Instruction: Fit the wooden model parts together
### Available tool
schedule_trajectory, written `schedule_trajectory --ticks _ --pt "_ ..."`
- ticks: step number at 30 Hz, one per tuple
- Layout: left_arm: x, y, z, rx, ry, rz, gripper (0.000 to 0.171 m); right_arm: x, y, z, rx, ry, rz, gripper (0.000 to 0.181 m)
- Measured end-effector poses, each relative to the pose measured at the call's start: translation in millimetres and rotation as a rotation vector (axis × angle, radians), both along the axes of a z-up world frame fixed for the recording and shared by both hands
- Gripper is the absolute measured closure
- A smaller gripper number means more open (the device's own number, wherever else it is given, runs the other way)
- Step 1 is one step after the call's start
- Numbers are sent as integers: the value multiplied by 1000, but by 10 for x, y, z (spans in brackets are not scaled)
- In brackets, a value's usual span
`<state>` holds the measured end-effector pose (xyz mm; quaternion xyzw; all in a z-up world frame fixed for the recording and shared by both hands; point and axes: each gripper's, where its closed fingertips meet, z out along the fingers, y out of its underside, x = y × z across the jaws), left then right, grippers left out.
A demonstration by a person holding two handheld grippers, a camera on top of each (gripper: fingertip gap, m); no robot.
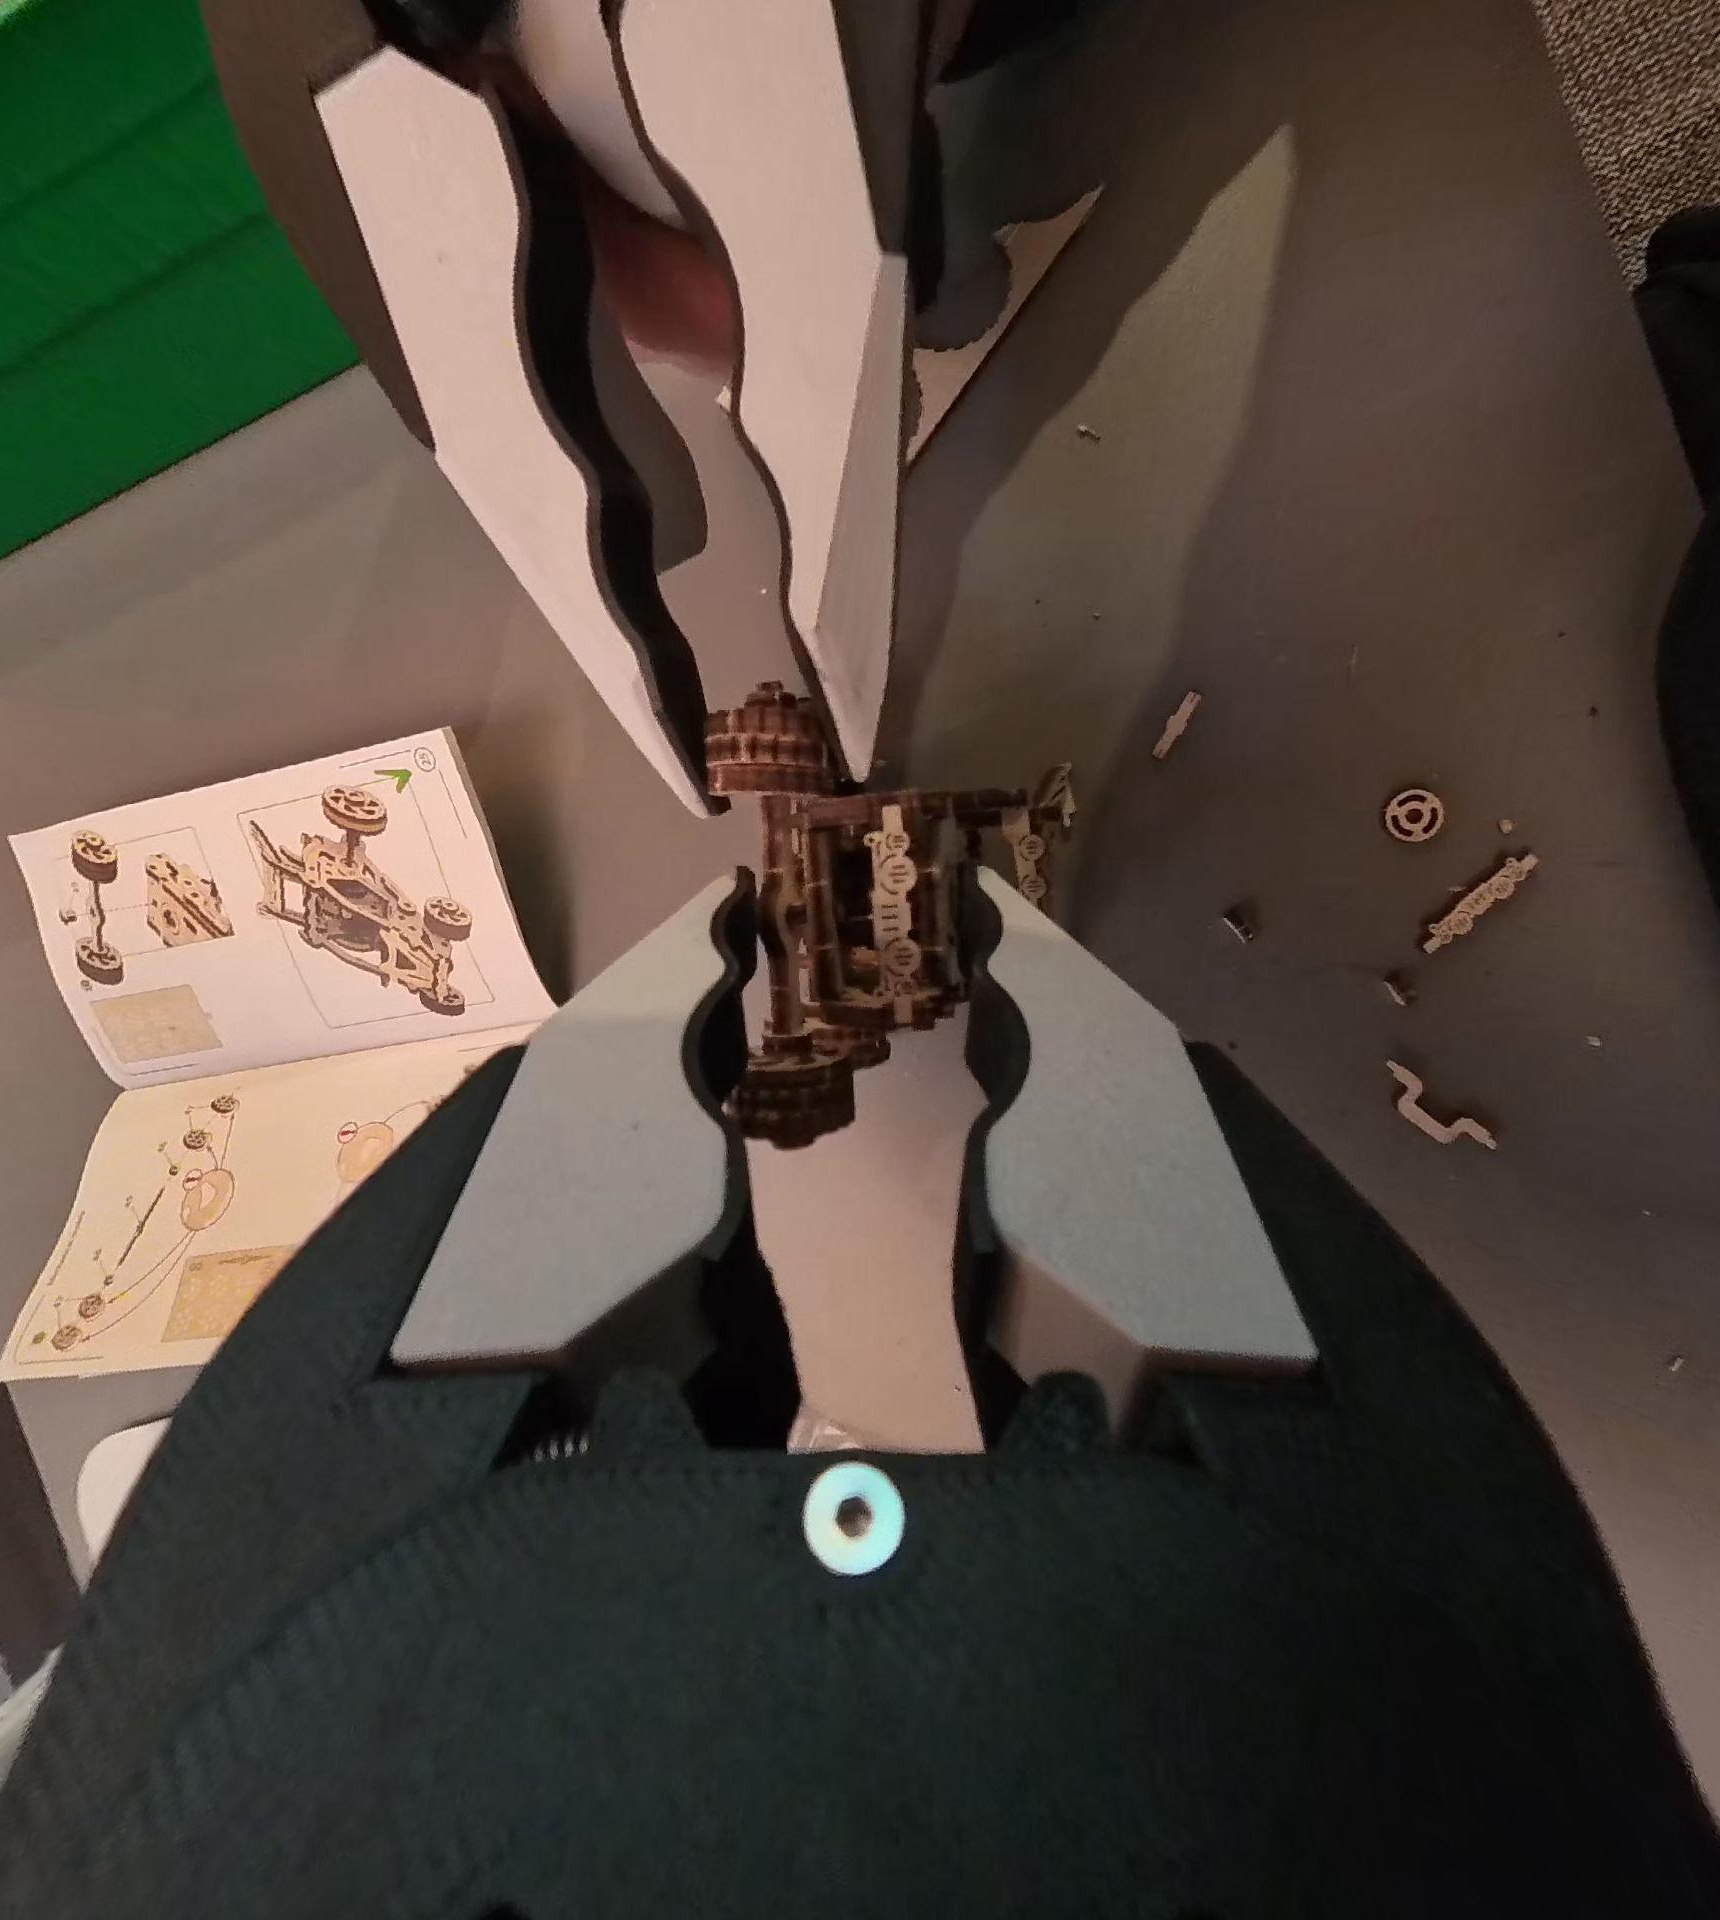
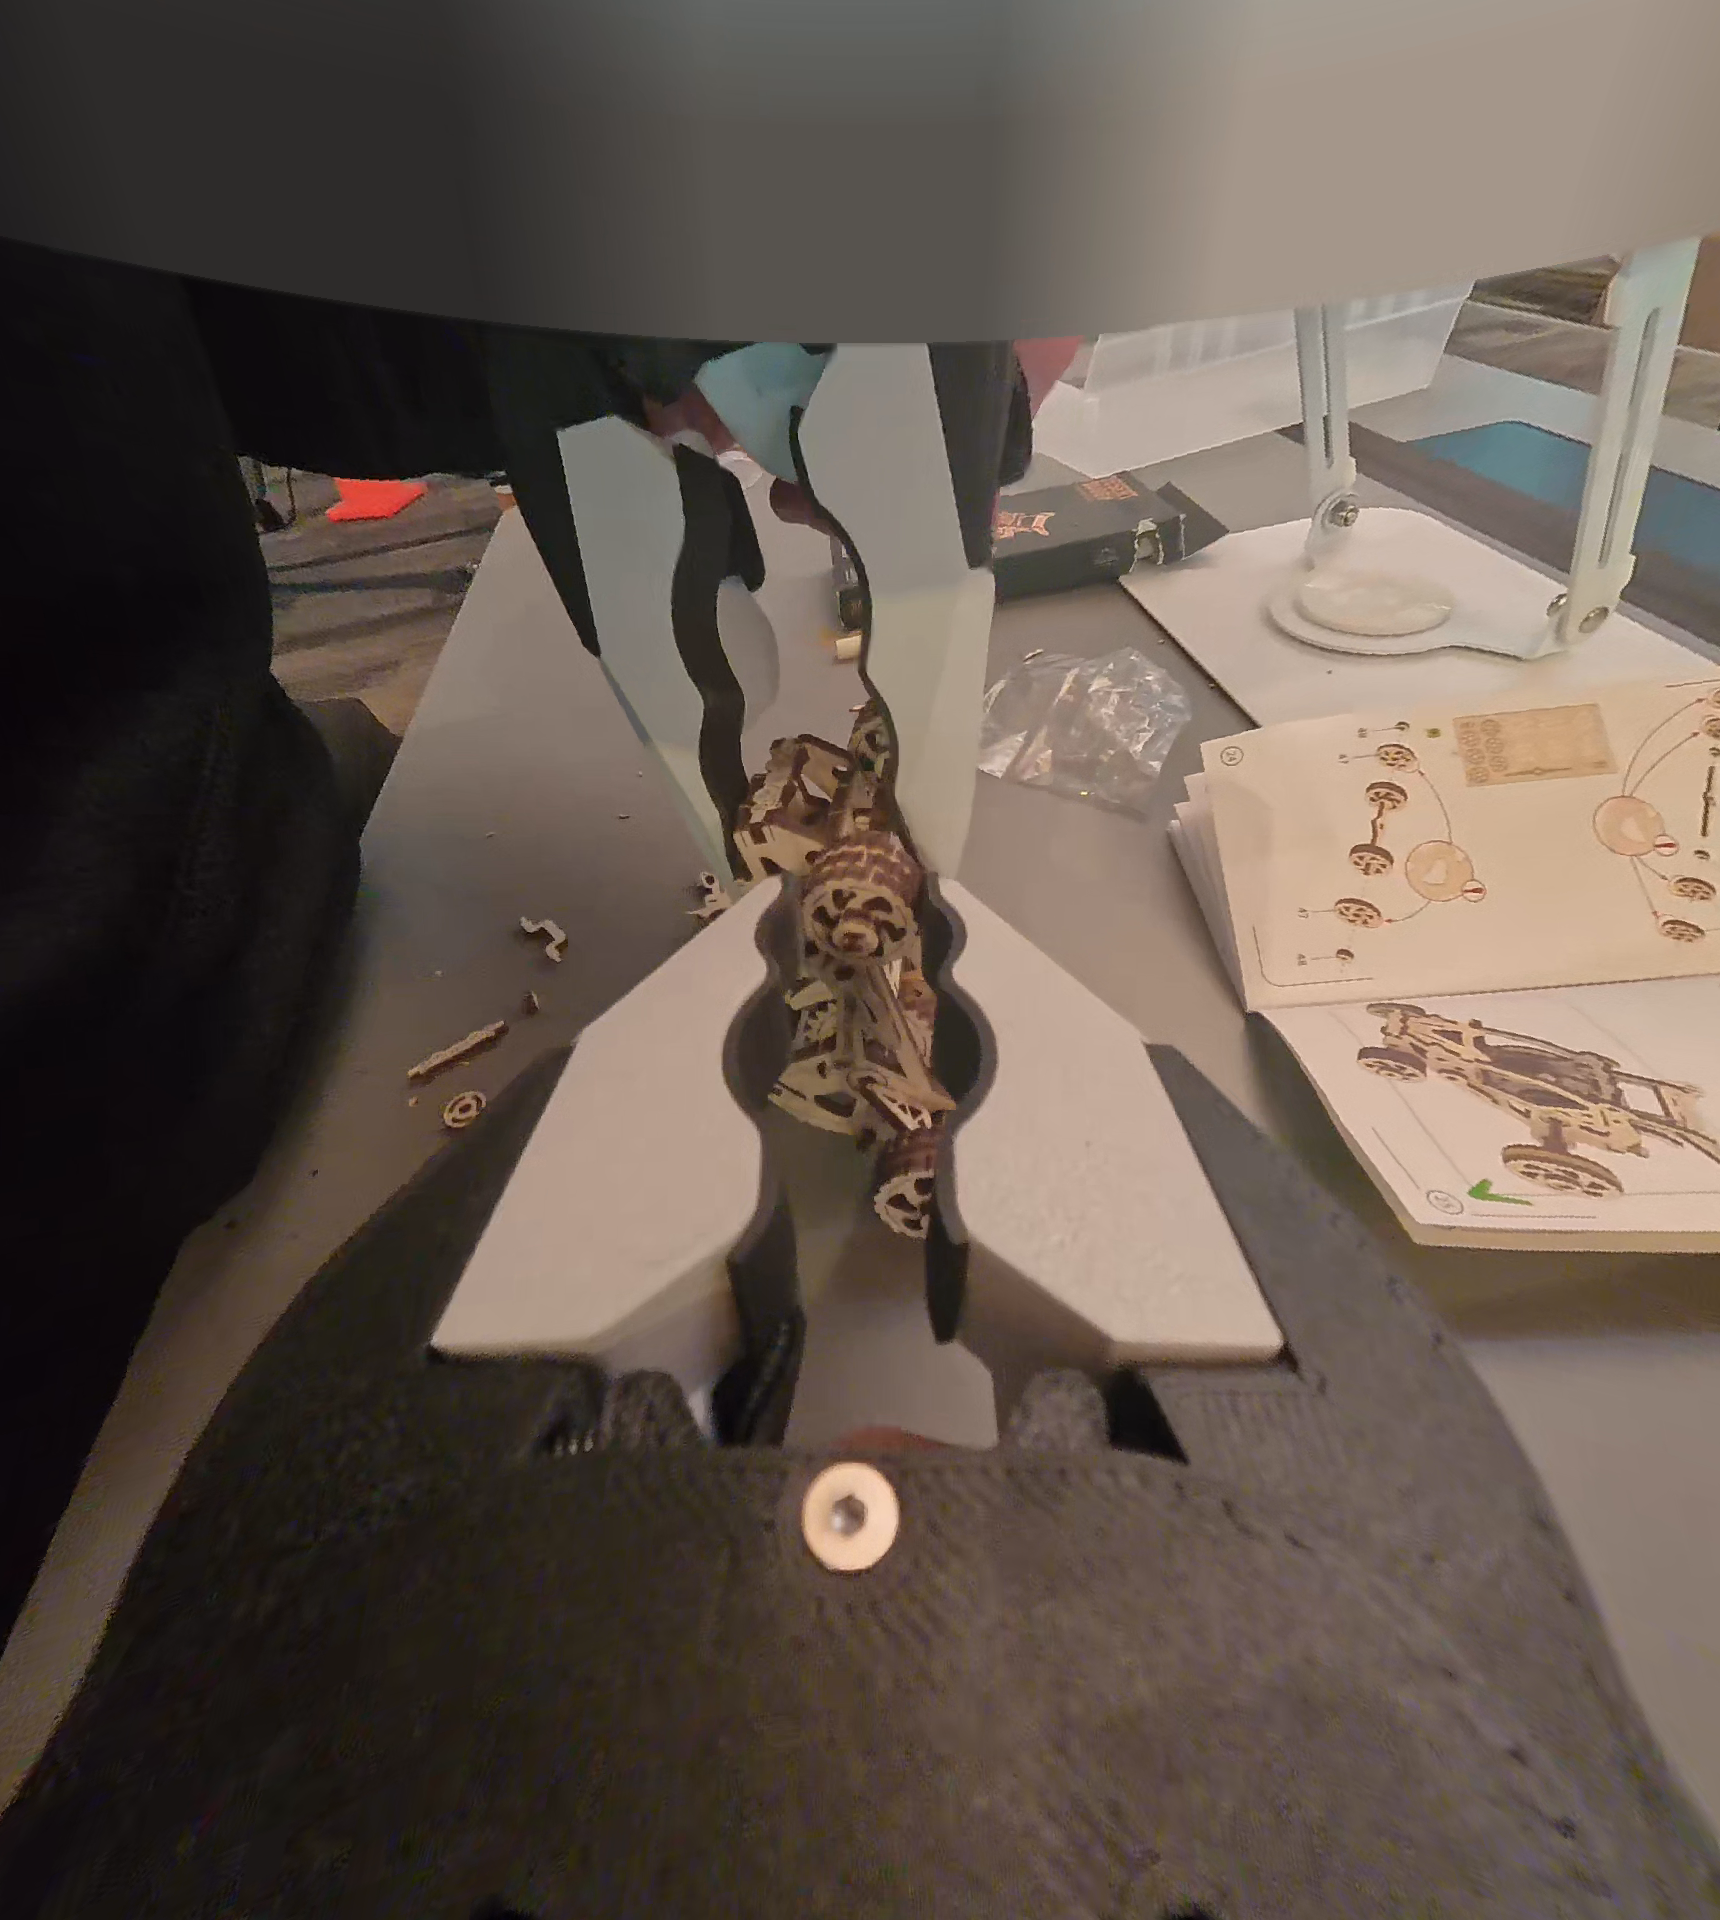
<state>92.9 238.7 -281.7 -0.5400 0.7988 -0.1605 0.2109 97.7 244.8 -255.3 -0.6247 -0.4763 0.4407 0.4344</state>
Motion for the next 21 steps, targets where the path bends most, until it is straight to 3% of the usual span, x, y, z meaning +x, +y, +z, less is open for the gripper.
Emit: schedule_trajectory --ticks 10,21 --pt "-28 31 1 3 -20 54 126 -47 -4 5 -2 5 1 161" --pt "-134 14 140 4 -78 135 129 -94 -28 -17 -4 -5 20 161"
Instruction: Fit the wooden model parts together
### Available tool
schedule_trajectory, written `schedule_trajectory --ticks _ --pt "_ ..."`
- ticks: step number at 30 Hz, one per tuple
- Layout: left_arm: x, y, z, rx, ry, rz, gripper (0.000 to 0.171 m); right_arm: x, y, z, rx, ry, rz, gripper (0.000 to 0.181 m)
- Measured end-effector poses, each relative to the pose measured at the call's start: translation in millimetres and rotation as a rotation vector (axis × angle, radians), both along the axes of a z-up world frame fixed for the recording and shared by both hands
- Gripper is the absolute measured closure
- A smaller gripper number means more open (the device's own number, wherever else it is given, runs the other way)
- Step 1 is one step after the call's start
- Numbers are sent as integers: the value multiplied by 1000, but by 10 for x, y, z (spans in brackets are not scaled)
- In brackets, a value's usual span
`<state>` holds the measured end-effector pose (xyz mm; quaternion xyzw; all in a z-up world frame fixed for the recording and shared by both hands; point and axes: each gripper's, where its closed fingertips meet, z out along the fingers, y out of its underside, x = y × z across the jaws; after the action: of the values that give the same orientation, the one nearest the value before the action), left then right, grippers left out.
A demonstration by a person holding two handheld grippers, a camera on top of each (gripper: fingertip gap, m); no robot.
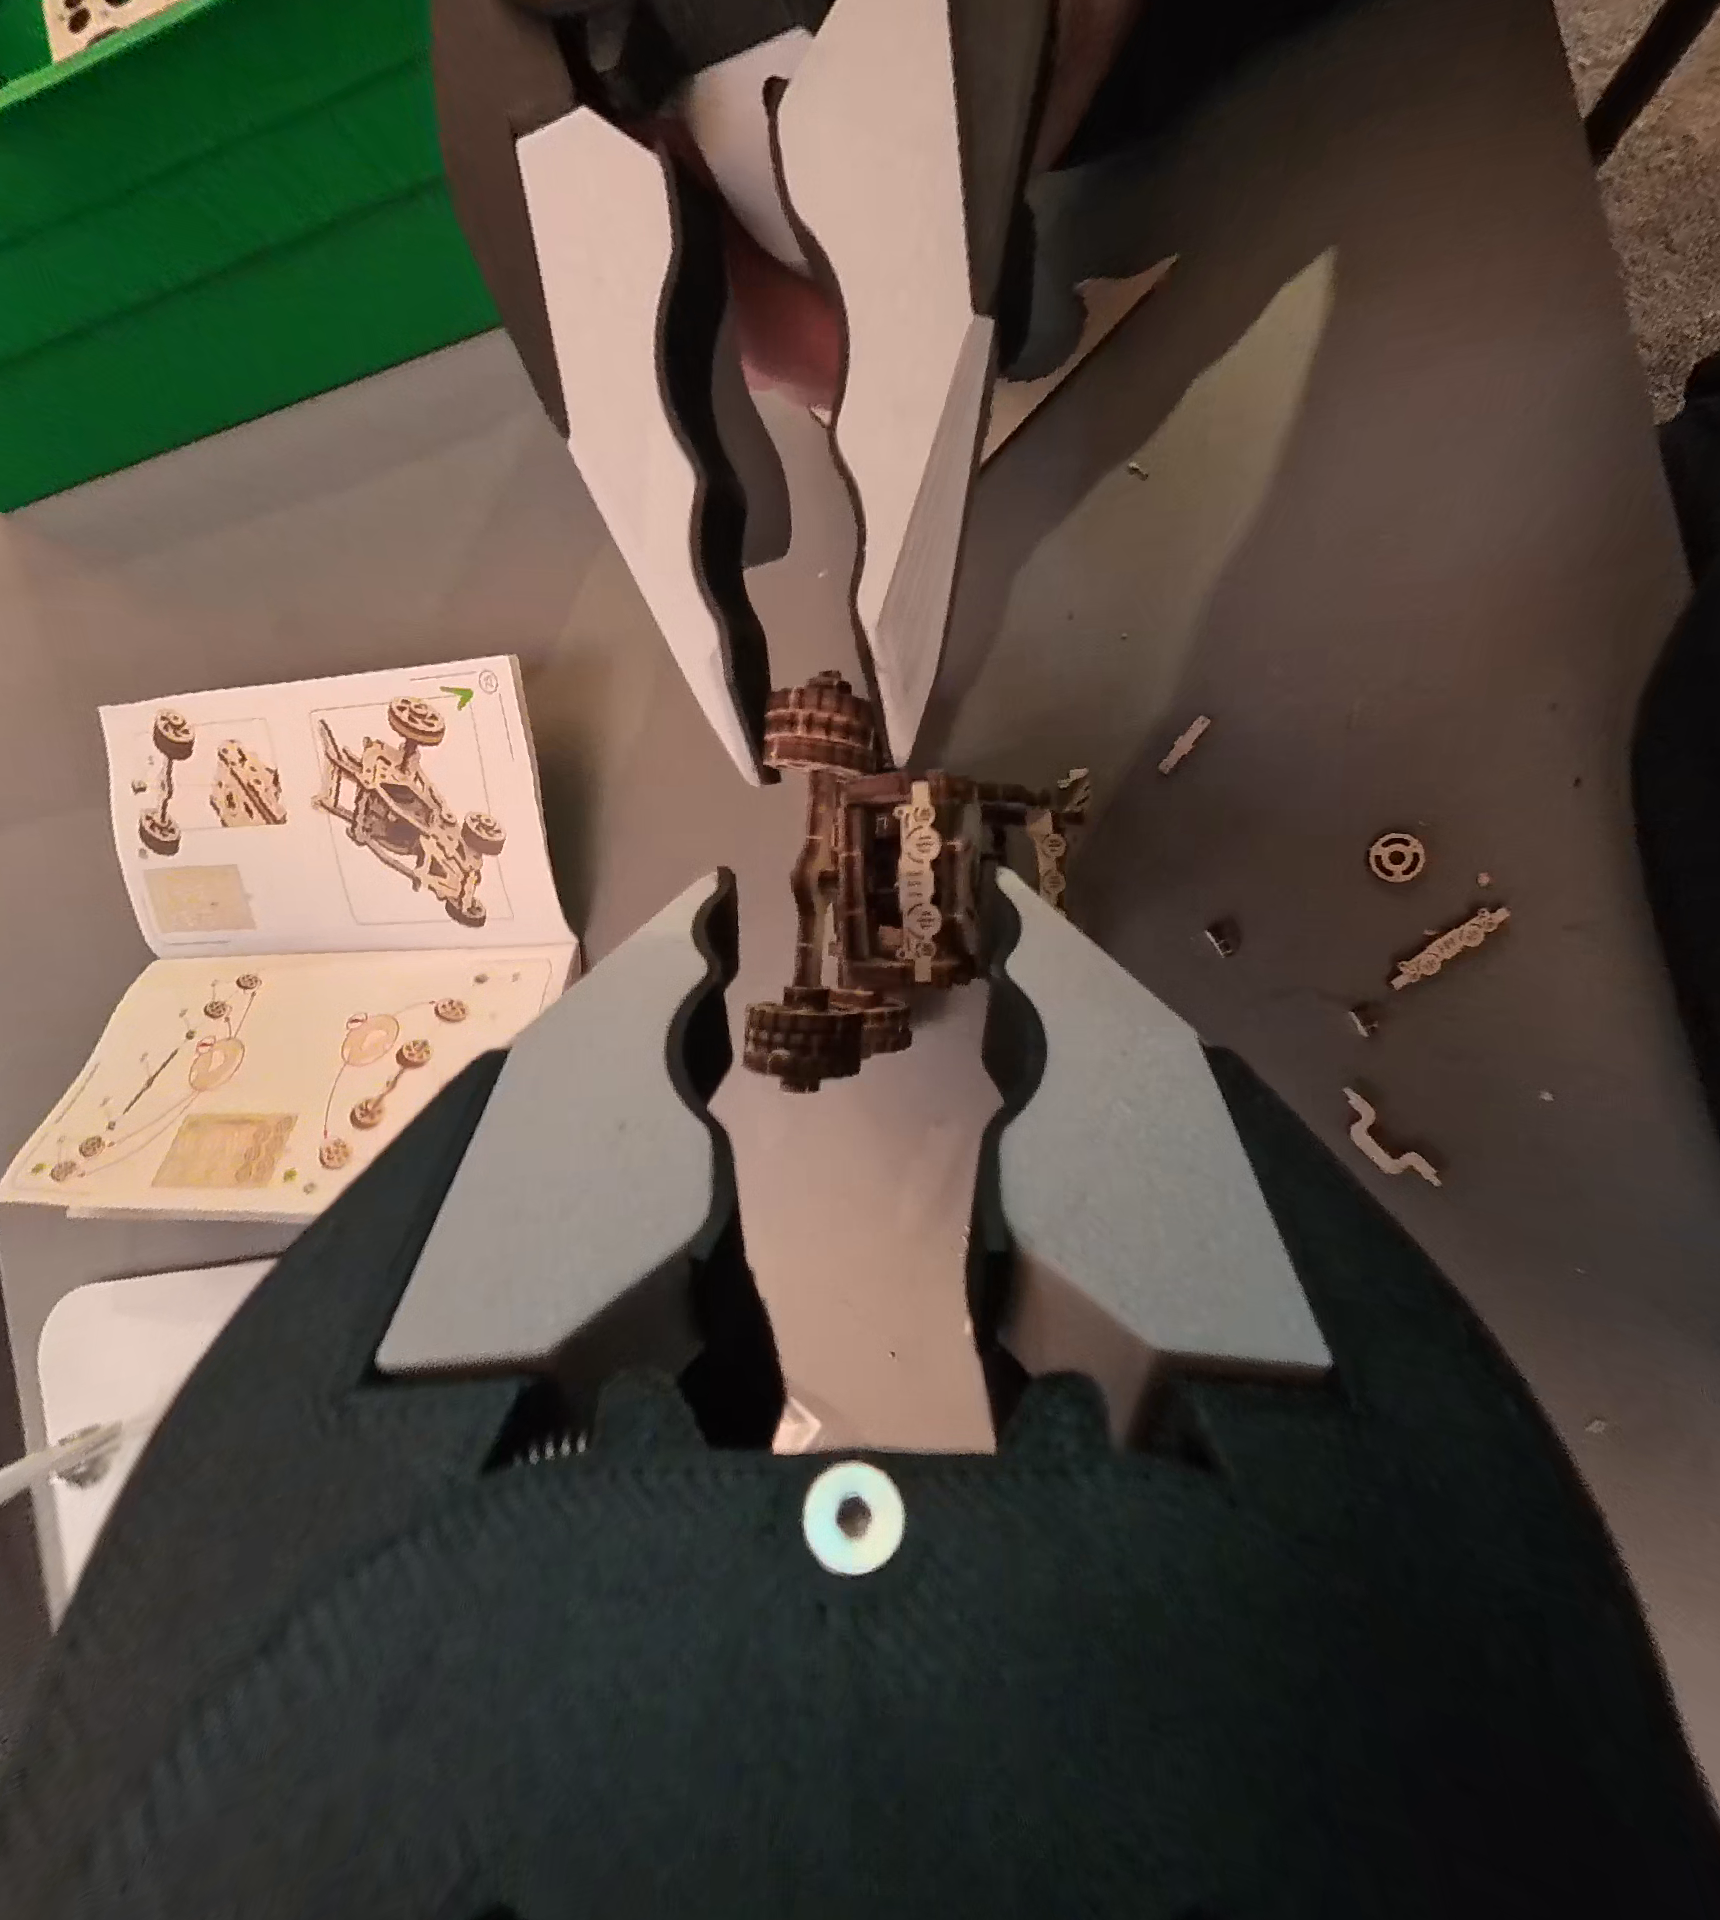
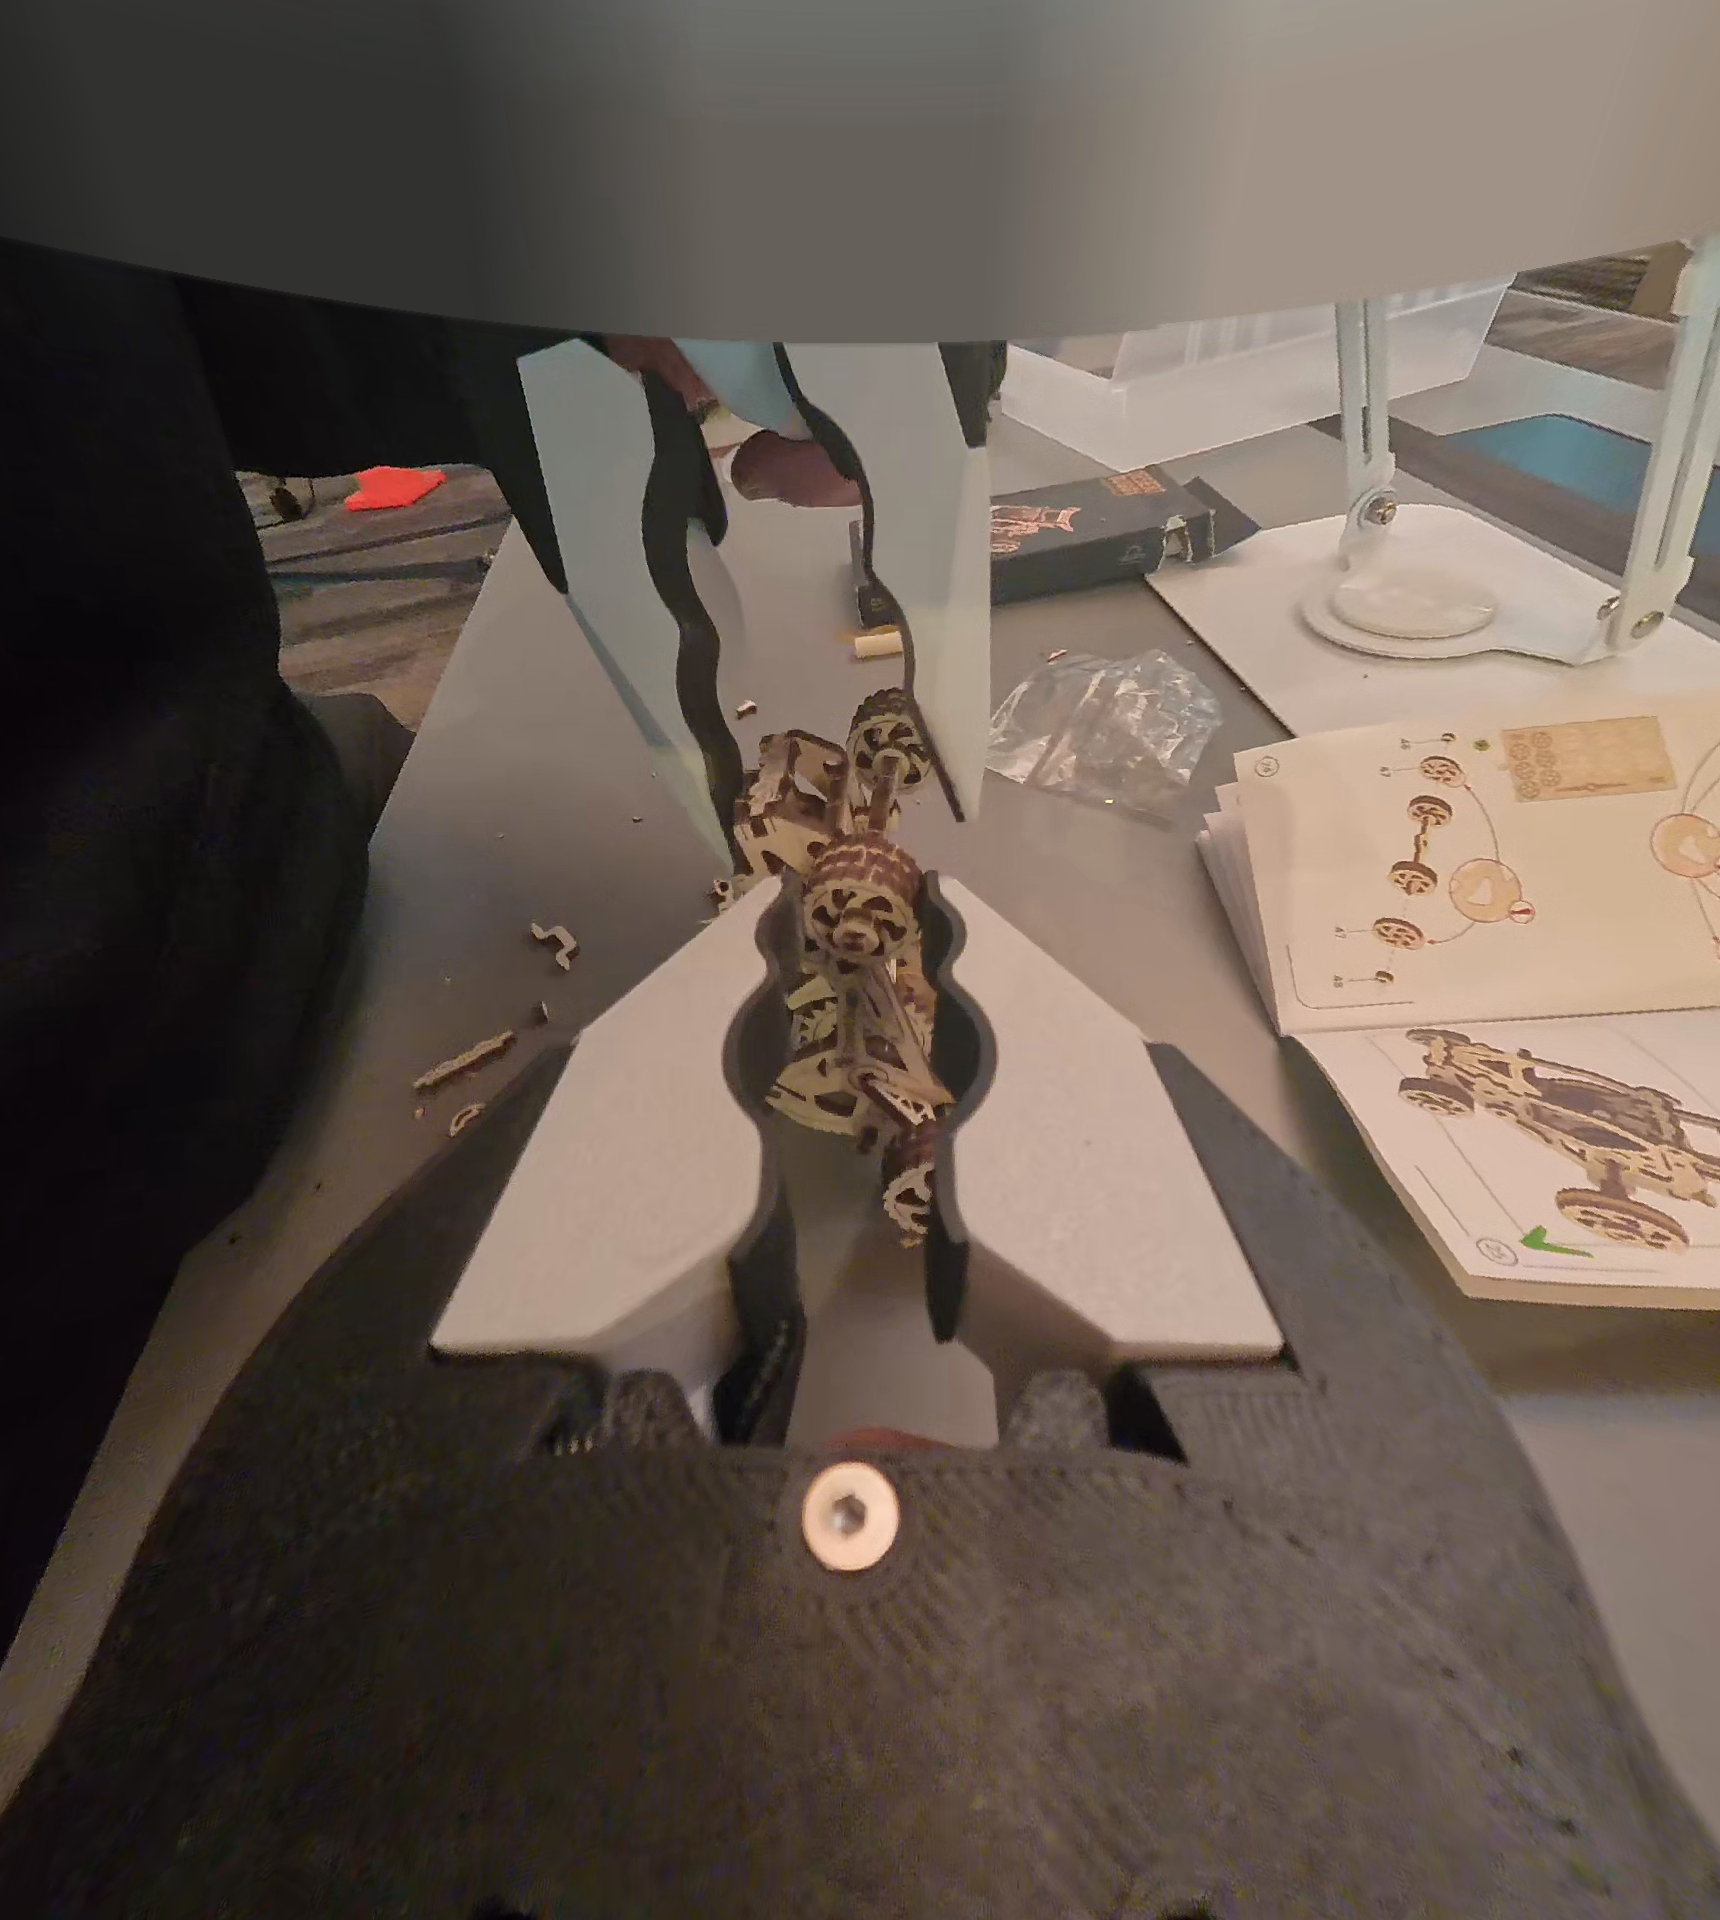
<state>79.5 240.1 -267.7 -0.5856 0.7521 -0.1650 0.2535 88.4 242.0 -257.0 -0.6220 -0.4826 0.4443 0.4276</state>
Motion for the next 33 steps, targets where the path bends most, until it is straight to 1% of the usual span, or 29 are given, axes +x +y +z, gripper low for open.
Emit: schedule_trajectory --ticks 3,6,11,16,33 --pt "-37 -12 26 -9 -11 19 131 -16 -12 6 4 -2 8 162" --pt "-51 -46 21 -12 -3 5 141 -20 -4 24 13 -4 9 162" --pt "-41 -53 2 -21 1 7 139 -41 -14 26 22 -17 22 161" --pt "-45 -62 -1 -13 0 1 141 -52 -19 19 26 -23 25 161" --pt "-41 -59 -4 -7 -7 6 140 -61 -16 -12 119 -94 15 162"
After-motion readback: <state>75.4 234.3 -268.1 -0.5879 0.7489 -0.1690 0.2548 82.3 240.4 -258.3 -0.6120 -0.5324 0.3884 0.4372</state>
